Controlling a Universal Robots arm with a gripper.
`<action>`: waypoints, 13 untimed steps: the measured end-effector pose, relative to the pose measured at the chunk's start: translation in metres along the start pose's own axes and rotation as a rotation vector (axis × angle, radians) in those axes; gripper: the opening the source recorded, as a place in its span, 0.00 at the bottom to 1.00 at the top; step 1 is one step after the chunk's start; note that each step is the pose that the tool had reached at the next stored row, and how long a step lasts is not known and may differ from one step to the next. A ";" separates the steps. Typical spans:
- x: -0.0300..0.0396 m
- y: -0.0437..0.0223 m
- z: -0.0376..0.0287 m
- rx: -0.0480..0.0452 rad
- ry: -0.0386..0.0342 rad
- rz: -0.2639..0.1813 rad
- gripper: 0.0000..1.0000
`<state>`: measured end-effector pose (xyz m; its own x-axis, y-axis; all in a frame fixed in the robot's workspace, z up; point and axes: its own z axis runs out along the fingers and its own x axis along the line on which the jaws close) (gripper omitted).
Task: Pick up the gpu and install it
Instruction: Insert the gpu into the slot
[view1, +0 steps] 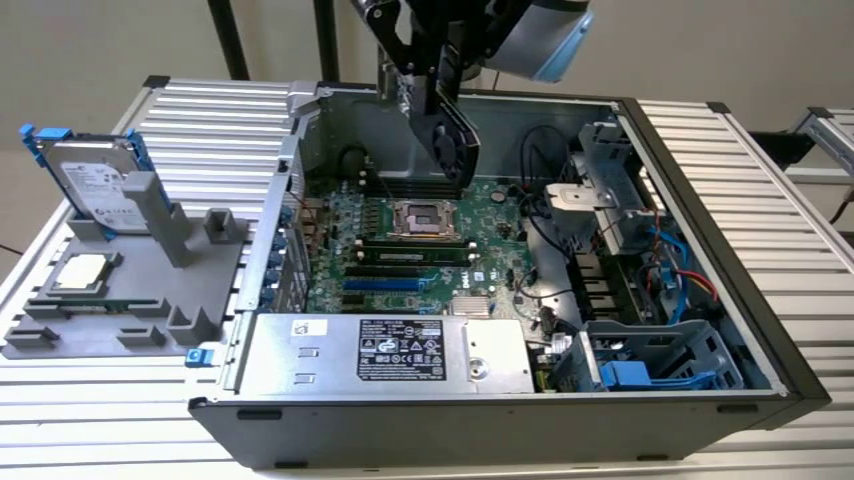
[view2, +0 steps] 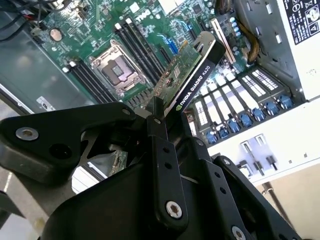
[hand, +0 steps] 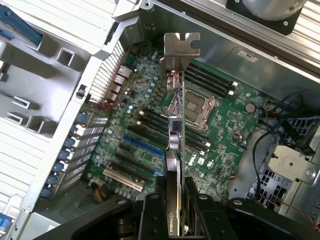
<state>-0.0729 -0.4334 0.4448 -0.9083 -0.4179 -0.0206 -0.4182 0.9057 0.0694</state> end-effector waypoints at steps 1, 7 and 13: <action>0.0000 0.0000 0.0000 -0.0002 0.0004 -0.007 0.00; 0.0000 0.0000 0.0000 -0.0010 0.0033 -0.047 0.00; 0.0001 0.0000 0.0000 -0.0019 0.0061 -0.088 0.00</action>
<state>-0.0729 -0.4334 0.4447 -0.8680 -0.4961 -0.0206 -0.4963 0.8654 0.0694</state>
